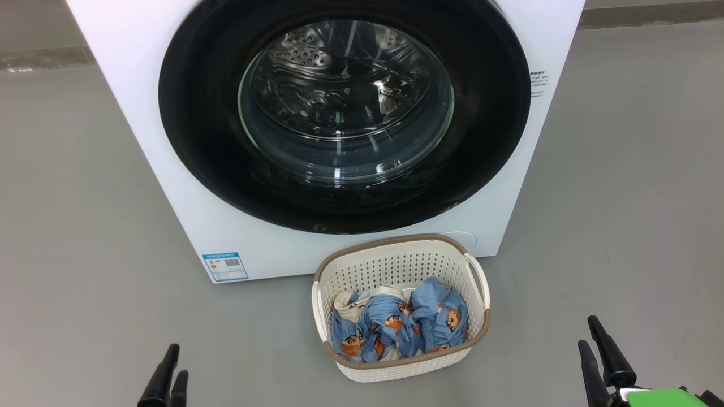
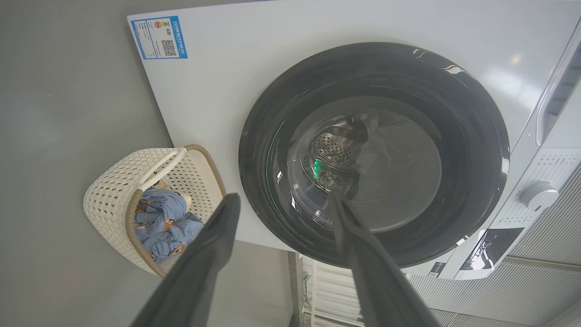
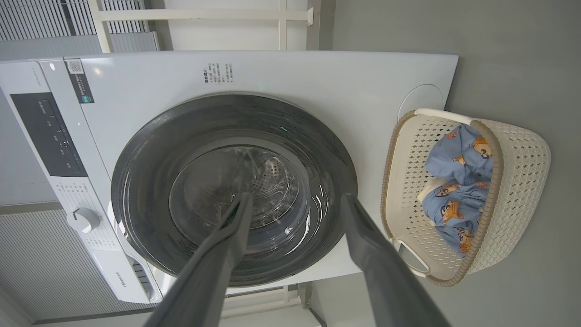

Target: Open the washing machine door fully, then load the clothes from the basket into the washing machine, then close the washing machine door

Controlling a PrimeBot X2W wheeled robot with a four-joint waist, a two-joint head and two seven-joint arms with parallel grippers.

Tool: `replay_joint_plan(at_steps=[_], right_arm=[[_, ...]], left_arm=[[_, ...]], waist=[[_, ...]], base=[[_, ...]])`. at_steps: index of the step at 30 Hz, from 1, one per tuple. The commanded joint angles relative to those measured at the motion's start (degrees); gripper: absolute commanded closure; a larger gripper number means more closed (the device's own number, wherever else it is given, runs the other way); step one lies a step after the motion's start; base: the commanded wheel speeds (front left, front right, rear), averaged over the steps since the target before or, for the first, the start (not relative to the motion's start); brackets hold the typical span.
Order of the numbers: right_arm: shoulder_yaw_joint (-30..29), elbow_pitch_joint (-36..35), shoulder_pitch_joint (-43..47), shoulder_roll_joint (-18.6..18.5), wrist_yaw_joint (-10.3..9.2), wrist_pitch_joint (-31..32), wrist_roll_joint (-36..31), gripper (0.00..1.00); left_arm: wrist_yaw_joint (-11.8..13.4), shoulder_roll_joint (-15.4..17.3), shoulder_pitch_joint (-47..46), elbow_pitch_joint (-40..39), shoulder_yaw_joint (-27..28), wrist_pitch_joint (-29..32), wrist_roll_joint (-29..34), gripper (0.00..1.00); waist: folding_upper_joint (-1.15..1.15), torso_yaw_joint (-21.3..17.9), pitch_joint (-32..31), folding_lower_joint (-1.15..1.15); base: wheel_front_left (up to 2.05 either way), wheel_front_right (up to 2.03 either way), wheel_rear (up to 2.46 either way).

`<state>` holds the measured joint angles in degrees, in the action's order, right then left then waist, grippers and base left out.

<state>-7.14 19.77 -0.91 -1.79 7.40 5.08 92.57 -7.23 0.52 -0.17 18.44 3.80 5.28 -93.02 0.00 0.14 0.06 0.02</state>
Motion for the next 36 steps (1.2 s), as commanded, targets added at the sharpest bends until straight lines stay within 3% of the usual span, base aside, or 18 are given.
replay_joint_plan(at_steps=[1, 17, 36], right_arm=[[0.6, -1.2, -1.7, -0.6, 0.01, -0.8, -1.2, 0.0], [4.1, -0.6, -4.1, -2.6, 0.02, -3.3, -8.7, 0.0], [7.1, 0.9, -7.1, -4.5, 0.03, -6.5, -23.2, 0.0]], left_arm=[[-0.1, 1.2, -1.4, -2.1, 0.0, -0.8, 1.4, 0.0], [-0.1, 3.4, -1.7, -4.0, -1.4, -3.4, 8.5, 0.0], [-0.1, 5.5, -2.7, -5.0, -2.9, -6.6, 22.8, 0.0]], waist=[[0.0, 0.0, 0.1, 0.01], [0.0, 0.2, 0.0, -0.02], [0.0, 0.2, 0.0, -0.02]], base=[[0.0, 0.0, 0.0], [0.0, 0.0, 0.0], [0.0, 0.0, 0.0]])
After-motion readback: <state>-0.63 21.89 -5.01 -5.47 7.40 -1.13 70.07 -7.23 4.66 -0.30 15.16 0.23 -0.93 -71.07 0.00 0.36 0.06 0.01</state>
